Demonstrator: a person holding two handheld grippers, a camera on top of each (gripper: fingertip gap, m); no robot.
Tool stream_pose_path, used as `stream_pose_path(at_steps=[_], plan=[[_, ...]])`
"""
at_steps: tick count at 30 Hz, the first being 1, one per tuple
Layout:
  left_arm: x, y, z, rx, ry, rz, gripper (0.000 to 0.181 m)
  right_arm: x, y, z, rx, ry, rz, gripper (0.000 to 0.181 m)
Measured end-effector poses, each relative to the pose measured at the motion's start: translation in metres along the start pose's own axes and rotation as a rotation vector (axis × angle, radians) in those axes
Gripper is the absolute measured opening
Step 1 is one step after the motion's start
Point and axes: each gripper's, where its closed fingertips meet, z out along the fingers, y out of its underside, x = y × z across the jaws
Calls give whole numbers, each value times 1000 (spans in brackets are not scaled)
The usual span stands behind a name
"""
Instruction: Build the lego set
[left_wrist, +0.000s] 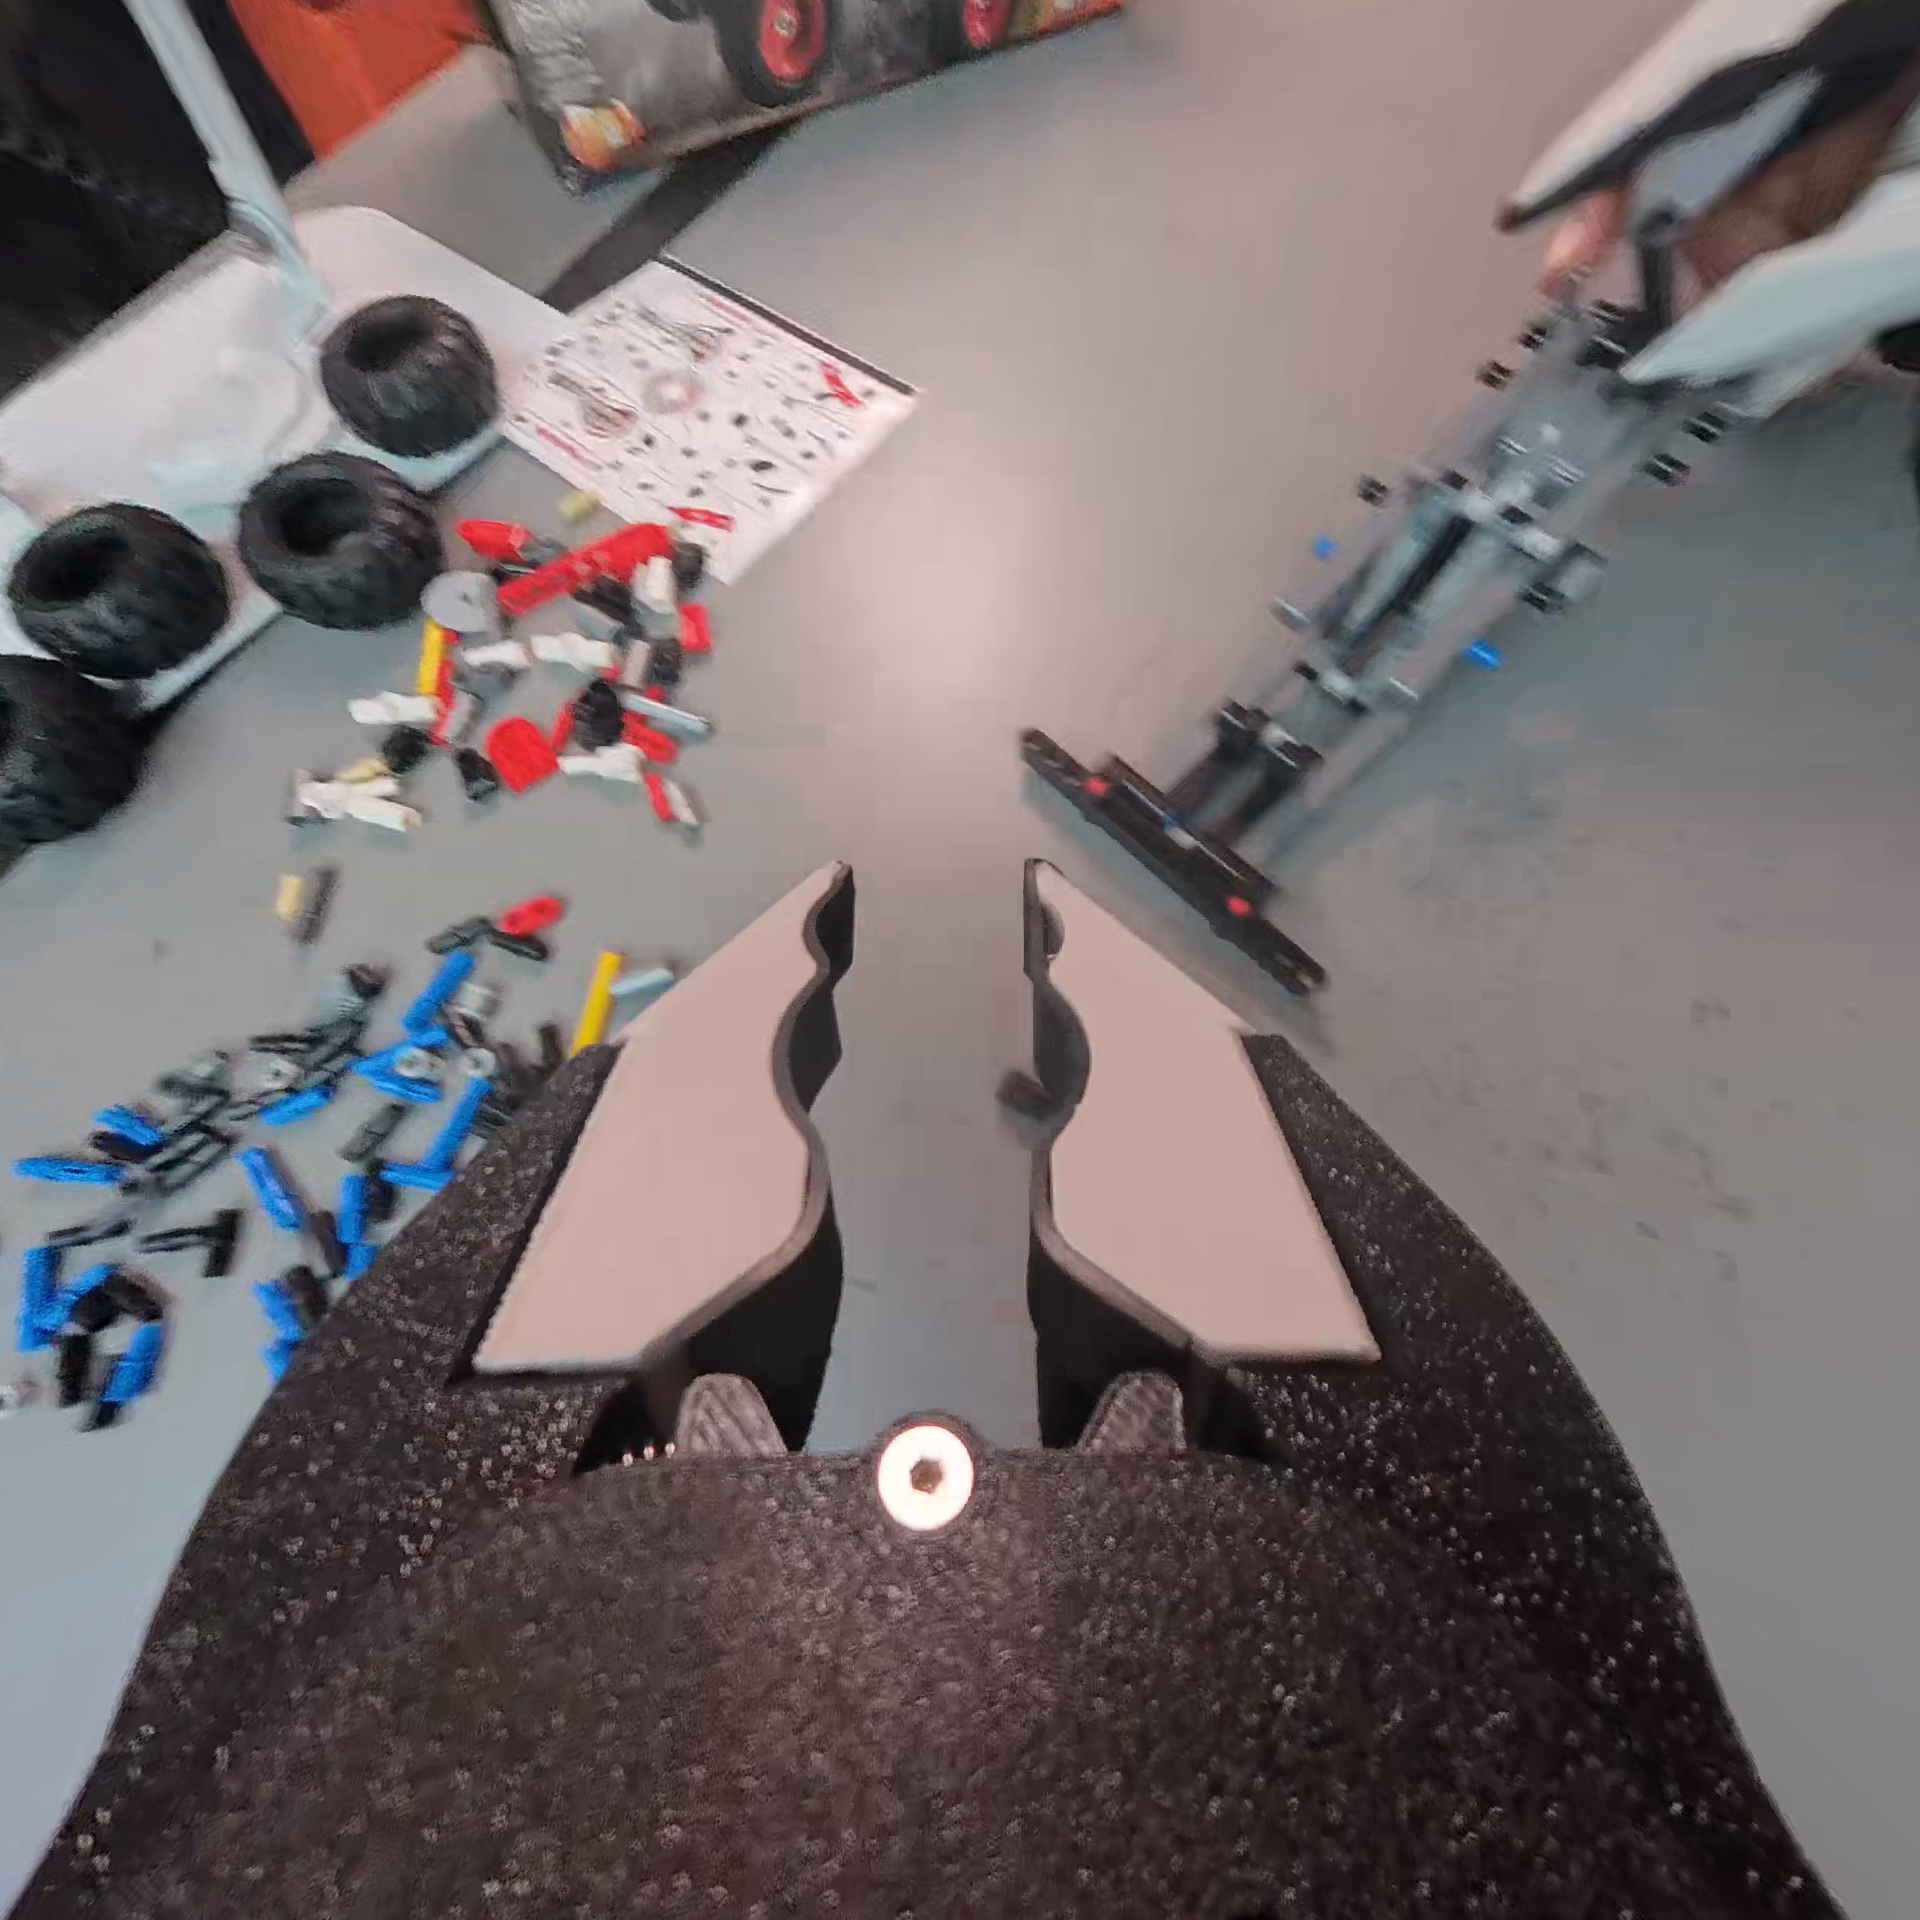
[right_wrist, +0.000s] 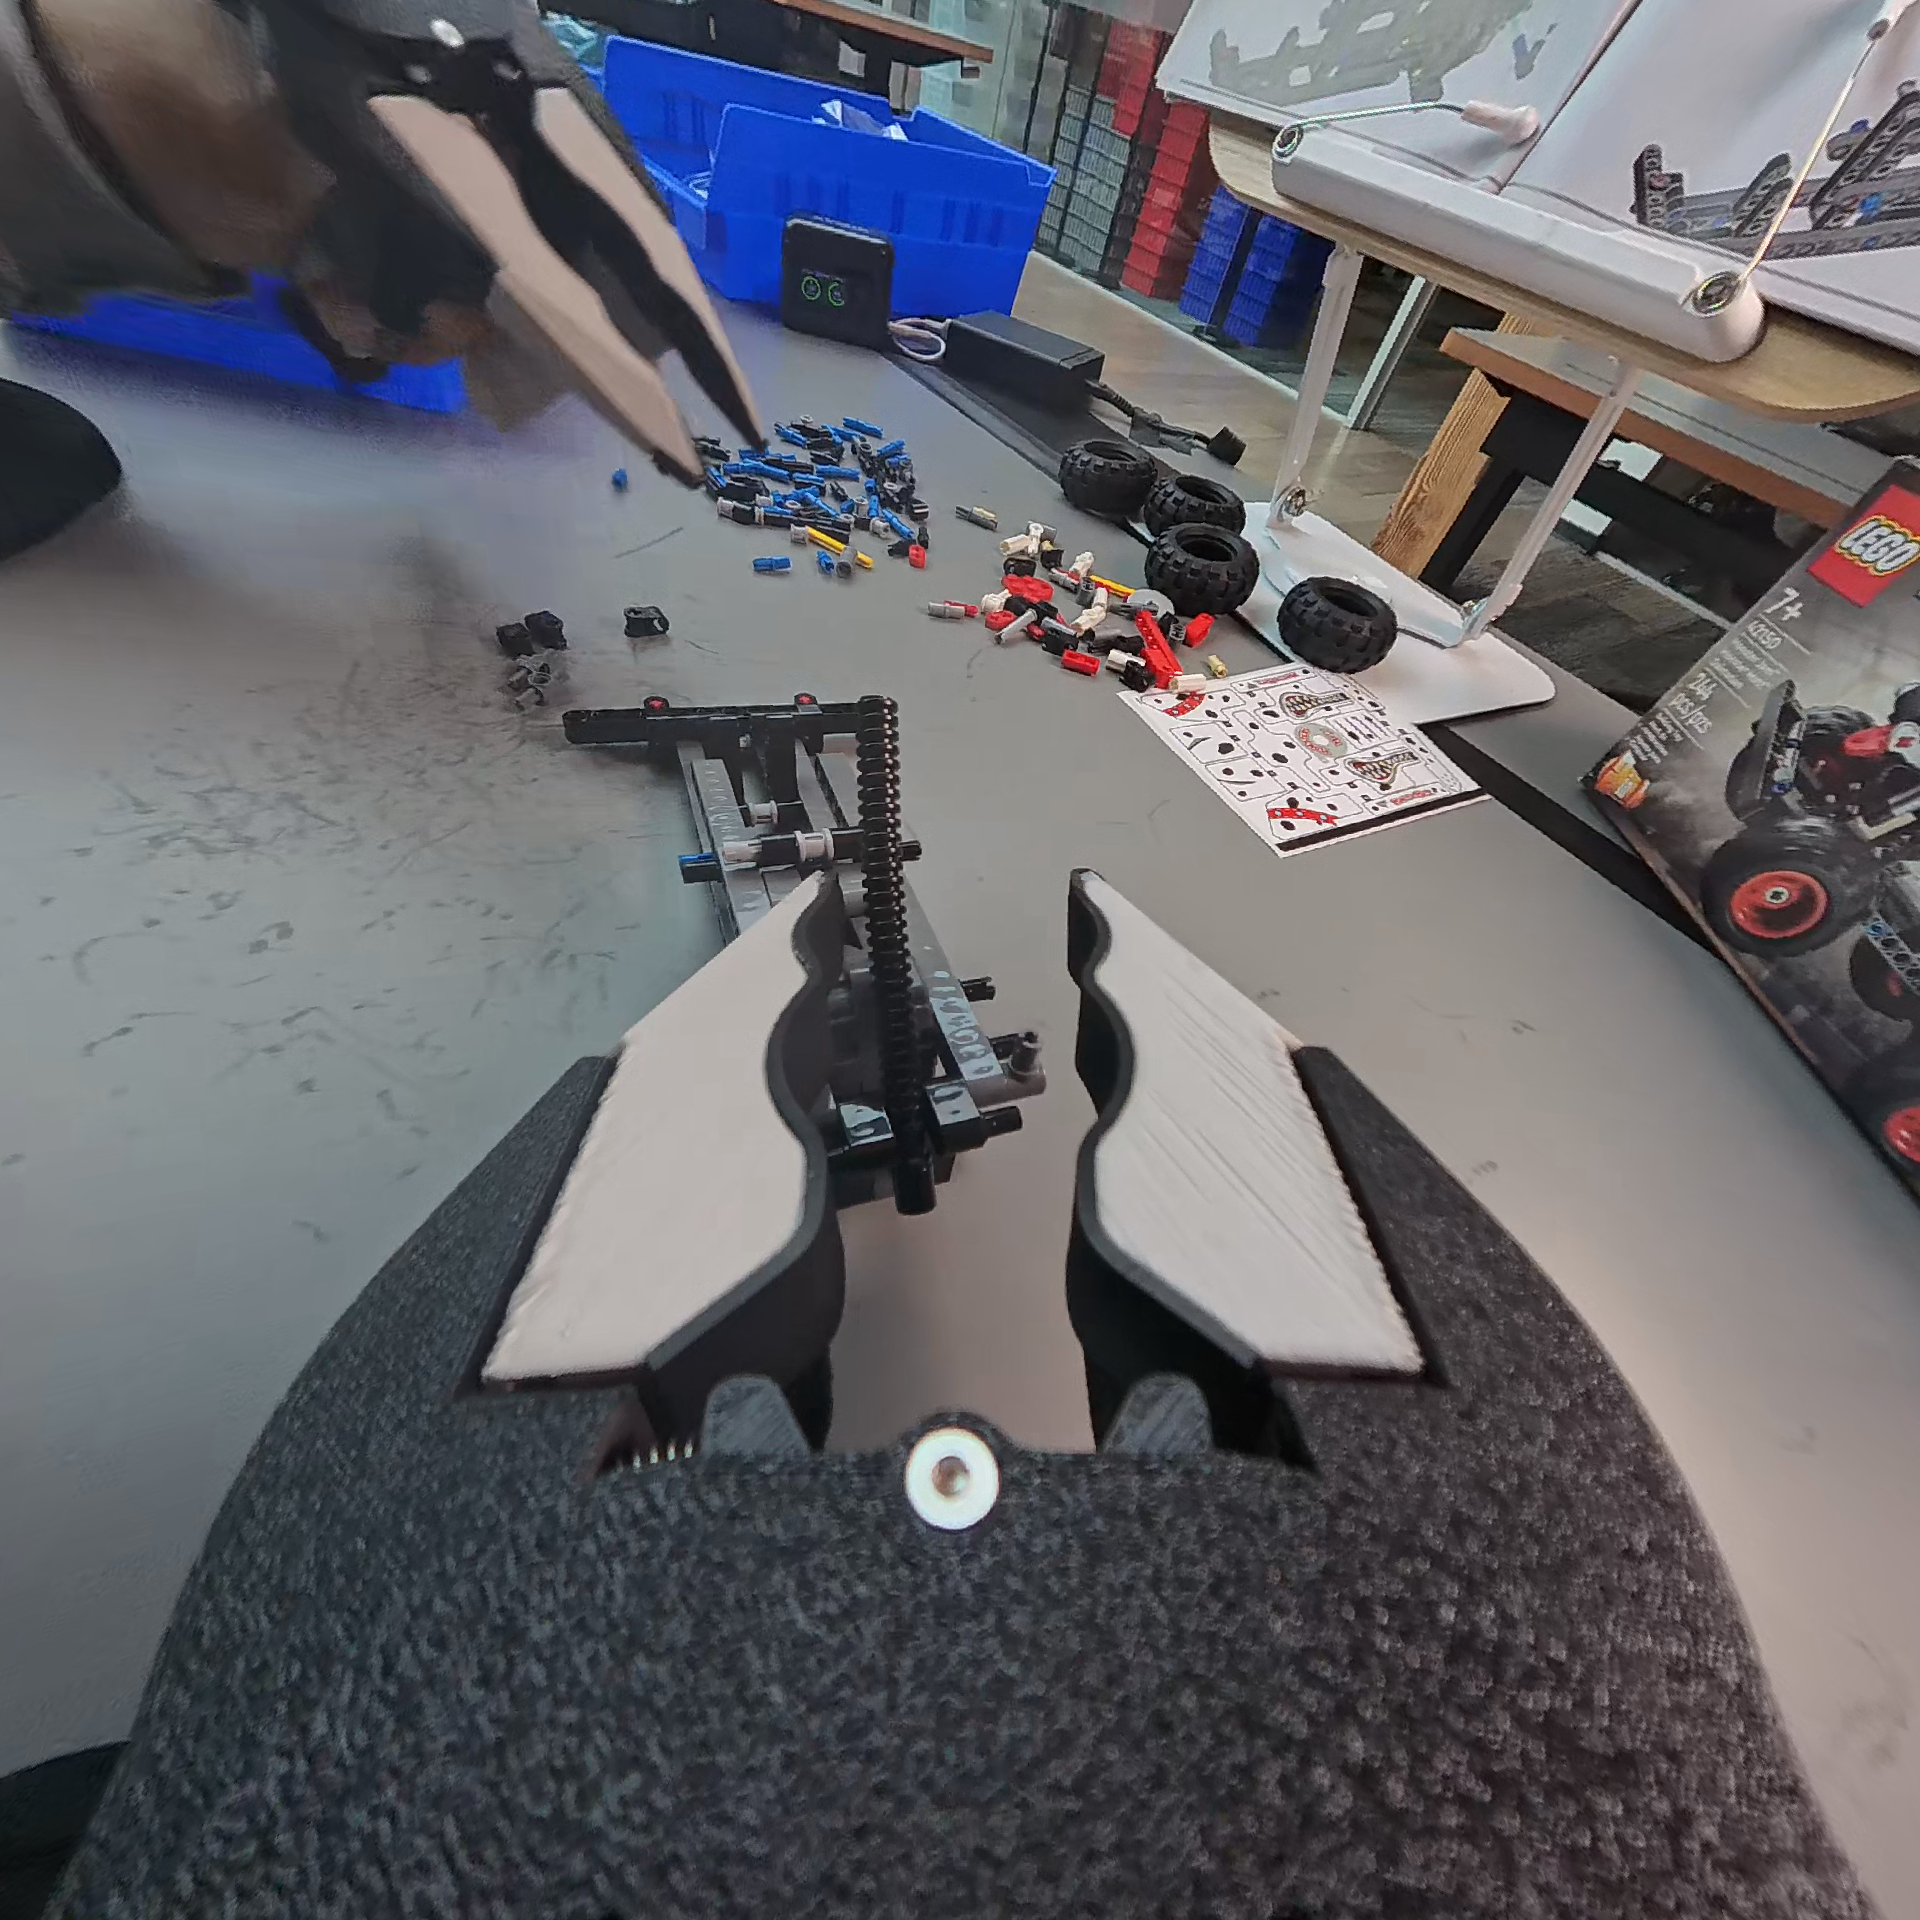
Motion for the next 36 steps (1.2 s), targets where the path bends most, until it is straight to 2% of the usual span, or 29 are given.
stream_pose_path(at_steps=[3,5,8,12,15,20,22,25,28,30,32,36], plan=[[-66,-16,24,-37,-156,-50,34,-1,0,-1,-2,-1,-8,43],[-105,-13,45,-95,-226,-99,33,-1,1,-1,-4,0,-12,43],[-141,0,70,-169,-279,-140,28,0,1,-1,-7,4,-11,43],[-152,11,88,-190,-243,-191,22,0,1,-2,-5,-4,-10,43],[-151,10,91,-180,-223,-179,10,-1,1,-1,-4,-22,-3,43],[-151,9,87,-192,-235,-125,10,-3,1,-1,-4,-30,-15,43],[-141,0,76,-158,-232,-102,10,-3,2,-3,-4,-27,-15,43],[-89,-12,49,-120,-125,-31,10,-2,2,-5,-5,-23,-12,43],[-30,14,27,-173,-11,10,10,-3,1,-5,1,-34,-8,43],[-5,37,17,-202,16,27,10,-6,0,-4,7,-50,-5,43],[6,51,12,-196,8,32,10,-10,-1,-2,7,-68,-6,43],[17,59,7,-172,43,17,10,-13,1,0,-9,-65,-28,43]])
